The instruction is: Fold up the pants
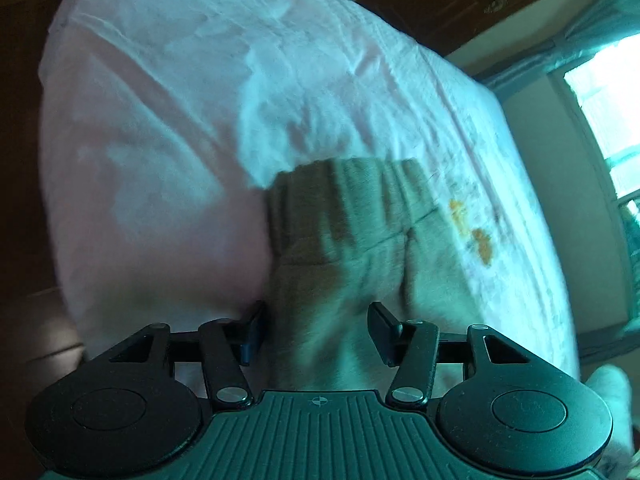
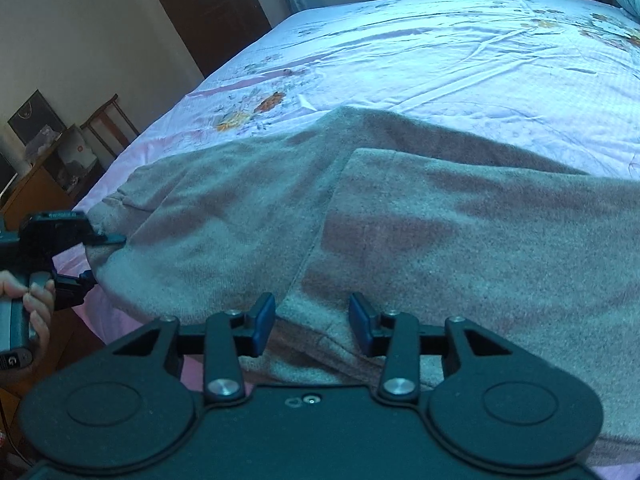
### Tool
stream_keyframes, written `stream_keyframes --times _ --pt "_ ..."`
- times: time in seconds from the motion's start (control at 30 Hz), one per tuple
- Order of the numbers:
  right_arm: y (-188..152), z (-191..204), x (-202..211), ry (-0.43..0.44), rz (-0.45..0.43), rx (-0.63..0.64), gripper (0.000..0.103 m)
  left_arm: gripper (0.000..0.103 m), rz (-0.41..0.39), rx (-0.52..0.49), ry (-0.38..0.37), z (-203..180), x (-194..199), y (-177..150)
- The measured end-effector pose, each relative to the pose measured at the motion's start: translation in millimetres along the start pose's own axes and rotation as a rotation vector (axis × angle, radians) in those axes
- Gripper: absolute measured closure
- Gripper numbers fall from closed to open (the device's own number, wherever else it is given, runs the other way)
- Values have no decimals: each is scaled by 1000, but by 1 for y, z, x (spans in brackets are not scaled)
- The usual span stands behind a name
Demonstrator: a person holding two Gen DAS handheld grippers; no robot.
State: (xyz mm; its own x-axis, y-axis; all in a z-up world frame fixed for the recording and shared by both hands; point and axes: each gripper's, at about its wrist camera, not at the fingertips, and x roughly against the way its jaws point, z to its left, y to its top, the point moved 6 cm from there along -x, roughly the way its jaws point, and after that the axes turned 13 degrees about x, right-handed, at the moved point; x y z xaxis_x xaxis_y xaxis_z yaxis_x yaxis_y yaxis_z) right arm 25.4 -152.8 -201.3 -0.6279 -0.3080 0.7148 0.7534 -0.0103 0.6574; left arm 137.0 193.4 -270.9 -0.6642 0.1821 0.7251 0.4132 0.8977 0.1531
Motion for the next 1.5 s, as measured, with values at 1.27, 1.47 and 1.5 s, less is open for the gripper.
stream_keyframes --times 1.27,1.47,1.5 --pt "-17 -32 60 -58 -98 -55 68 86 182 -859 -535 -181 86 -245" --pt "-47 -105 119 -224 -143 -196 67 86 257 -1106 -502 -158 70 -341" --pt "-53 -117 128 -250 -147 -218 67 86 256 -1151 -499 -153 70 -352"
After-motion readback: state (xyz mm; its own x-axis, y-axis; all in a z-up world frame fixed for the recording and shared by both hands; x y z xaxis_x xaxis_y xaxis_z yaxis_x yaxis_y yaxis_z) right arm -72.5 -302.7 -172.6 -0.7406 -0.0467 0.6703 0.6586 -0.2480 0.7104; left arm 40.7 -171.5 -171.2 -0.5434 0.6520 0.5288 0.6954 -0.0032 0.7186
